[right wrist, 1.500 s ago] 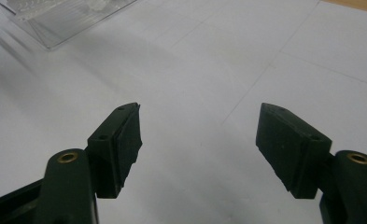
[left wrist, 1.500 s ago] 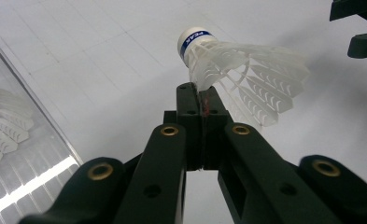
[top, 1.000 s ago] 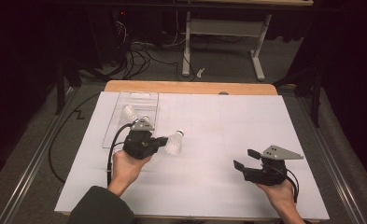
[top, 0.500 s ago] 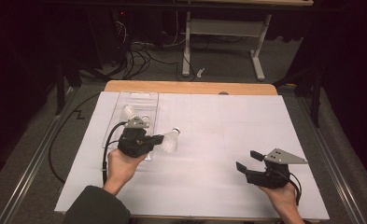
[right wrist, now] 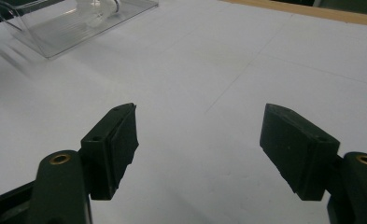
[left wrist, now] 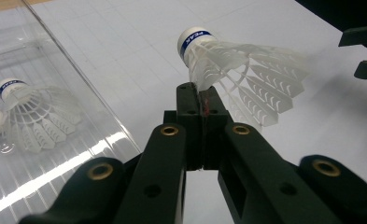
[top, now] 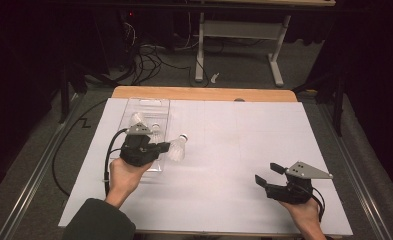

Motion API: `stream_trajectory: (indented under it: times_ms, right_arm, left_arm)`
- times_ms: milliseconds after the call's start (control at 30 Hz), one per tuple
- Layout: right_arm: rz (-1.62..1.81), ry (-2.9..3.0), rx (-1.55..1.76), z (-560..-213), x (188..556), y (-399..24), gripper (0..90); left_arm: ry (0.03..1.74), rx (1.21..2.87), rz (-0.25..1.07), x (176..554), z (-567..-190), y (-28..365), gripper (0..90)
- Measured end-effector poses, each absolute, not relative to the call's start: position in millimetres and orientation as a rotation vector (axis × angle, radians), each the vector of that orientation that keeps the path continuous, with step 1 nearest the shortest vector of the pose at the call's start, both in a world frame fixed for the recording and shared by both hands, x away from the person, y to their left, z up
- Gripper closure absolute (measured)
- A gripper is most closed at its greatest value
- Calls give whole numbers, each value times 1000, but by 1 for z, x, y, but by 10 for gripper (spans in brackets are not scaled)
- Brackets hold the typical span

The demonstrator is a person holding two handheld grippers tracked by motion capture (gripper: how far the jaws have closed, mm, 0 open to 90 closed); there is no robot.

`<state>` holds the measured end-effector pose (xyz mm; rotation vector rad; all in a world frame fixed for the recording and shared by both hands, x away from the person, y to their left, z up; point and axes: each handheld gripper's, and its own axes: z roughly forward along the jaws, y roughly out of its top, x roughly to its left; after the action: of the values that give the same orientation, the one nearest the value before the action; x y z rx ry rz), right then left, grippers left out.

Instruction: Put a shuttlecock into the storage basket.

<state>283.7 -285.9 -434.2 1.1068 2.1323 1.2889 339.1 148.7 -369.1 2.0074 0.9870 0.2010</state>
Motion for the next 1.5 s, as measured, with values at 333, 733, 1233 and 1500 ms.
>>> stream_trajectory:
  times_ms: [333, 733, 1233, 1500]
  right_arm:
    - [1306, 2118, 1109, -438, 282, -290, 278]
    - [1318, 2110, 1104, -443, 279, -291, 273]
    - [1316, 2116, 1105, -446, 279, -290, 270]
    - [1318, 2118, 1106, -447, 280, -290, 267]
  left_arm:
    - [997, 1999, 199, 340, -366, 154, 897]
    - [1030, 1980, 202, 342, -363, 166, 897]
    - [1079, 1953, 205, 349, -361, 181, 897]
    - [1110, 1938, 225, 354, -357, 190, 897]
